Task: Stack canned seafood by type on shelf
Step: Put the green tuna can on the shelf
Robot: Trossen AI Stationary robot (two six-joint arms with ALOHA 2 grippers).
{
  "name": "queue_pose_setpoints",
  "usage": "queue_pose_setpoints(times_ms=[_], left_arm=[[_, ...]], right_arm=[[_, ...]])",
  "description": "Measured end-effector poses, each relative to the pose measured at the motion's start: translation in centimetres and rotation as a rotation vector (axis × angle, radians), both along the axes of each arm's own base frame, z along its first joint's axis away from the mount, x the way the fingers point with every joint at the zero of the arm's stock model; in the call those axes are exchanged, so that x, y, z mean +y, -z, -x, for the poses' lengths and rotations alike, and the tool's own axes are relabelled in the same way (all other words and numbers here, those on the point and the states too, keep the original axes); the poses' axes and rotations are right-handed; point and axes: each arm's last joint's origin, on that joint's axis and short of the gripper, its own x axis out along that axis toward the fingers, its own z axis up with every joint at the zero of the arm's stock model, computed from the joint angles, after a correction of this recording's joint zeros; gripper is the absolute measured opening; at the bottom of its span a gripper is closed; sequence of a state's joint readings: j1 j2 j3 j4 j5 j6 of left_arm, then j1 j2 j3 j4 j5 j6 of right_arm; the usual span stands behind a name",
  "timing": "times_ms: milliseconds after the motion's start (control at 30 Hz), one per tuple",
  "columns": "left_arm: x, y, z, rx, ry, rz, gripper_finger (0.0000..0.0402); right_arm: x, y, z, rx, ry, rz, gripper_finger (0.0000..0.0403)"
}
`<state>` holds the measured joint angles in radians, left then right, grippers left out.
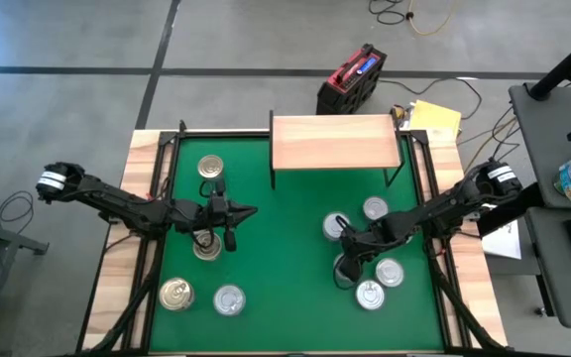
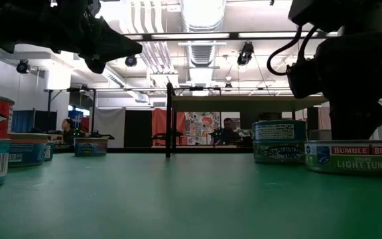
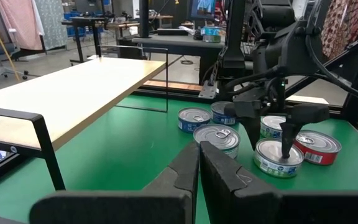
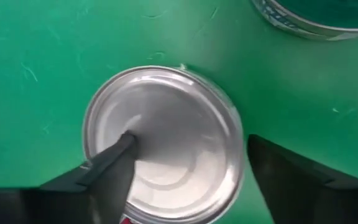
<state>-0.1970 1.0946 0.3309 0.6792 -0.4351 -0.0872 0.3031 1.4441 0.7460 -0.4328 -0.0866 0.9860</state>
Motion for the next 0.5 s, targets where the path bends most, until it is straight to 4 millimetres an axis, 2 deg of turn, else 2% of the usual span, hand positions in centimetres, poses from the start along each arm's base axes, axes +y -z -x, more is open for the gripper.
queue_pose_setpoints(times_ms=[267, 500], left_arm=[[0.0, 0.0, 0.0, 0.0, 0.0, 0.0, 0.0], [0.01, 0.0, 0.0, 0.0, -0.001, 0.0, 0.0]], right_arm=[[-0.09, -0.48, 0.11, -0.026, -0.012, 0.01, 0.0131], [-0.13, -0.76, 0.22, -0.036, -0.01, 0.009, 0.0057]])
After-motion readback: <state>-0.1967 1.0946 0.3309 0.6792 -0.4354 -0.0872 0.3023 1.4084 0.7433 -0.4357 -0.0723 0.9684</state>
